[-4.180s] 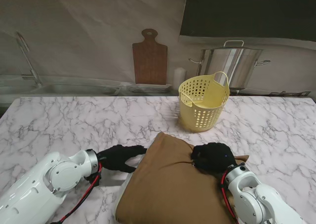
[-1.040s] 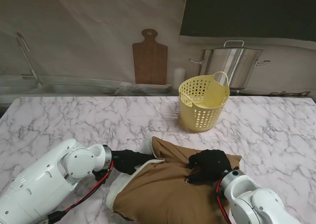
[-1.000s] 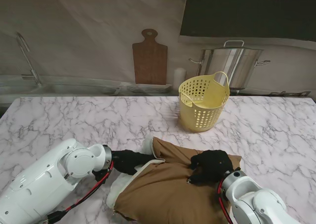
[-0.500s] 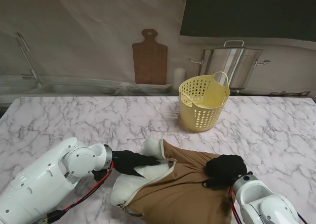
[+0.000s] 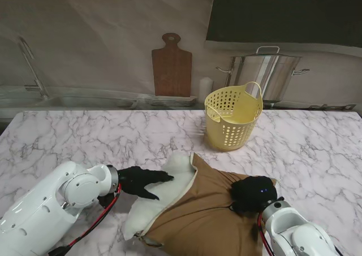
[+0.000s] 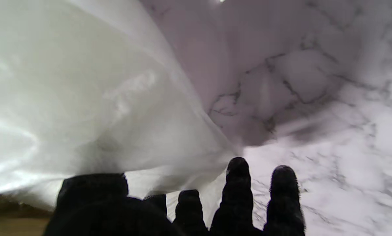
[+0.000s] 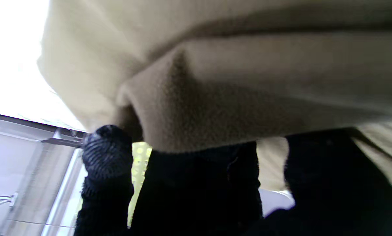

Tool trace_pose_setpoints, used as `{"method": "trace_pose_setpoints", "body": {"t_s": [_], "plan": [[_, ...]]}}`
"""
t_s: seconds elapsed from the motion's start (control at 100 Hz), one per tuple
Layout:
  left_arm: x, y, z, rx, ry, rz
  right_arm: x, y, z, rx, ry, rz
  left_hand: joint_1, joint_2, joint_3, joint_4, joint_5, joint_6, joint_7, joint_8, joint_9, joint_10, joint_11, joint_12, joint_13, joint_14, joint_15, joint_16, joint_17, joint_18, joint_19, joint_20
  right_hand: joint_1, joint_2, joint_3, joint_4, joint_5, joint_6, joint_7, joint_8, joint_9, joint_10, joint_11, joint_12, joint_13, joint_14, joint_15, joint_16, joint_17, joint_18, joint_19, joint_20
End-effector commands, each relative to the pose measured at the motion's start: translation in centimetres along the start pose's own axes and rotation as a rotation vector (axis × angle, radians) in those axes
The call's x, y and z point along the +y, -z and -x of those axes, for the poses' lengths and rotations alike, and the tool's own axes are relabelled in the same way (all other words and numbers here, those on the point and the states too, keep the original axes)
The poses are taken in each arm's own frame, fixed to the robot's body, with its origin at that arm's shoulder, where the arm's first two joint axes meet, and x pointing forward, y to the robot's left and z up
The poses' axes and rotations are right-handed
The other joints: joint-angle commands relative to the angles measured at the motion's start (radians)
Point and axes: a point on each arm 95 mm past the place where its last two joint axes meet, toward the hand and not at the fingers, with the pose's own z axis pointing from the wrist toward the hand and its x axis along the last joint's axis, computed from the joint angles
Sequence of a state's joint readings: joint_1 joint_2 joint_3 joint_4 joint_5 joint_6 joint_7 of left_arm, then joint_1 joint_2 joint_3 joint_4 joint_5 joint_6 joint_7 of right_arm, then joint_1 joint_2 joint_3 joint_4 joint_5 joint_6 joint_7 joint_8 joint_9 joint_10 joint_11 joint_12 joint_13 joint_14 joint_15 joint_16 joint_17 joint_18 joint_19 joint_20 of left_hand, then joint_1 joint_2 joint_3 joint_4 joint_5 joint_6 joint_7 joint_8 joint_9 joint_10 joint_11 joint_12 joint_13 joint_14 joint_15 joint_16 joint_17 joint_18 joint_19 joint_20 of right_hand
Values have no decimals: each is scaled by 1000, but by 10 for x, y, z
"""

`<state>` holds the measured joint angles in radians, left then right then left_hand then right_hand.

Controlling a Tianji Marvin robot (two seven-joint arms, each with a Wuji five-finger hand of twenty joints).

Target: Remove the pillowcase from the pillow and put it in the laundry basket

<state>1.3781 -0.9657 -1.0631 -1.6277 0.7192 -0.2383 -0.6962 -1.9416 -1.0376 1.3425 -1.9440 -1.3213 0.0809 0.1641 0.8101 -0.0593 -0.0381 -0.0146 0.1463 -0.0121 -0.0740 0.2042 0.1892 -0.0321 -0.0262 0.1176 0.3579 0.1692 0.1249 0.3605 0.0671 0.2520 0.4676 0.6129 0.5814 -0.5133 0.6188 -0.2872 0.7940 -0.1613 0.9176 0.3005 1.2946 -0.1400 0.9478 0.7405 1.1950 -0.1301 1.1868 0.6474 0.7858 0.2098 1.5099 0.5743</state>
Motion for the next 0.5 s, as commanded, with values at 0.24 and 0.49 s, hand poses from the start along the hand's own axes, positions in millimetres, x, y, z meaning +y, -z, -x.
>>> {"method": "trace_pose_setpoints", "body": {"t_s": [0.24, 0.49], "plan": [[-24, 11, -8, 27, 25, -109, 4, -26, -8, 23, -22, 10, 34, 41, 7, -7, 53, 85, 72, 43, 45, 120, 40, 25, 36, 37, 21, 21, 14, 13, -28, 30, 177, 37, 150, 133, 37, 5, 4, -4, 21, 122, -21, -6, 129, -10, 184, 67, 0, 7, 20, -3], [-33, 12, -31, 115, 54, -172, 7, -31, -10, 28, -25, 22, 41, 84, 0, -14, 85, 88, 85, 55, 85, 125, 49, 33, 52, 44, 28, 27, 14, 18, 1, 33, 180, 41, 146, 133, 33, 3, 2, -6, 20, 124, -21, -7, 129, -10, 183, 66, 1, 8, 22, -3]]}}
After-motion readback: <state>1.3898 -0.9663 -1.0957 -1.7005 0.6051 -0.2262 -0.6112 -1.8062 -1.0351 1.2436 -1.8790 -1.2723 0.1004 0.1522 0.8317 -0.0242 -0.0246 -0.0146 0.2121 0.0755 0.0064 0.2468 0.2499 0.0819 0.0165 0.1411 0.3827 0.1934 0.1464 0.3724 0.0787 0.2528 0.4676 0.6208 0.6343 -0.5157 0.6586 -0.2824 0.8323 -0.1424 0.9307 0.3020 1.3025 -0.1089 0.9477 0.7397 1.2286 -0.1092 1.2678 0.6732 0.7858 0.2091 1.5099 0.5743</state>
